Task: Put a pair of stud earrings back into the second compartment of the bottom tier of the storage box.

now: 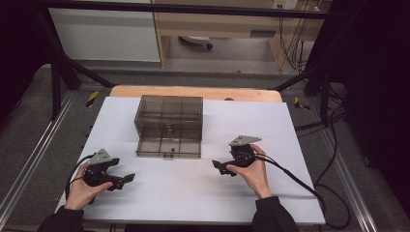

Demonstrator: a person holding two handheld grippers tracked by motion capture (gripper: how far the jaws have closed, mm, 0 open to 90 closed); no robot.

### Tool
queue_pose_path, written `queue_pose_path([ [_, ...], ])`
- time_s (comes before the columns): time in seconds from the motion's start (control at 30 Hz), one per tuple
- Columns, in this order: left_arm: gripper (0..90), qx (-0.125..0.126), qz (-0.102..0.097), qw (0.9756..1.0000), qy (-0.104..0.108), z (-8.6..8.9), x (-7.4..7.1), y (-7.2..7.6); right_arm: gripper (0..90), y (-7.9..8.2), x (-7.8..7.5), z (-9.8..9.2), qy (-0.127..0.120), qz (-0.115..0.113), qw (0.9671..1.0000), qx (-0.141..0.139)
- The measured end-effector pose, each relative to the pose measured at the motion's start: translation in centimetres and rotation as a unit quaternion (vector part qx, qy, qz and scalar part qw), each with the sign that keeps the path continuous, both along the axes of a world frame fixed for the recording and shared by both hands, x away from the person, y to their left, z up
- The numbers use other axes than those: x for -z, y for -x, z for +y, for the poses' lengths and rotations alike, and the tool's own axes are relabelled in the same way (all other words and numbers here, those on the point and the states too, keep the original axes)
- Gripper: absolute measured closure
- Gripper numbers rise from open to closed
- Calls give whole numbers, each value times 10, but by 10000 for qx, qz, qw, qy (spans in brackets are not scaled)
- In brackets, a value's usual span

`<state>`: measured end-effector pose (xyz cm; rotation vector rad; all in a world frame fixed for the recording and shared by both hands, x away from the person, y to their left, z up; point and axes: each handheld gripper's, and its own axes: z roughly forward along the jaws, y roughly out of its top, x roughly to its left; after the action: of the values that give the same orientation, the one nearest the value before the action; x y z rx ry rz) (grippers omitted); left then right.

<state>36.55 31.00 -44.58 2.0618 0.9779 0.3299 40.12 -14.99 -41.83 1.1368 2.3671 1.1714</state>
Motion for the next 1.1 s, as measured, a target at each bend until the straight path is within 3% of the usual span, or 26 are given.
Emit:
queue_pose_path([
  [0.3, 61, -5, -12, 10000, -17, 1, -1, 0, 108, 4, 17, -13, 23, 132, 9999, 43],
  [0.4, 61, 3, -21, 10000, -14, 1, -1, 0, 169, 4, 21, -14, 74, 208, 9998, 5],
  [0.57, 61, -5, -9, 10000, 6, 1, 0, 0, 280, 3, 23, -15, 18, 124, 9999, -20],
  [1.1, 61, 4, 2, 10000, 4, 0, 0, 0, 615, 1, 32, -12, -63, 416, 9990, -173],
])
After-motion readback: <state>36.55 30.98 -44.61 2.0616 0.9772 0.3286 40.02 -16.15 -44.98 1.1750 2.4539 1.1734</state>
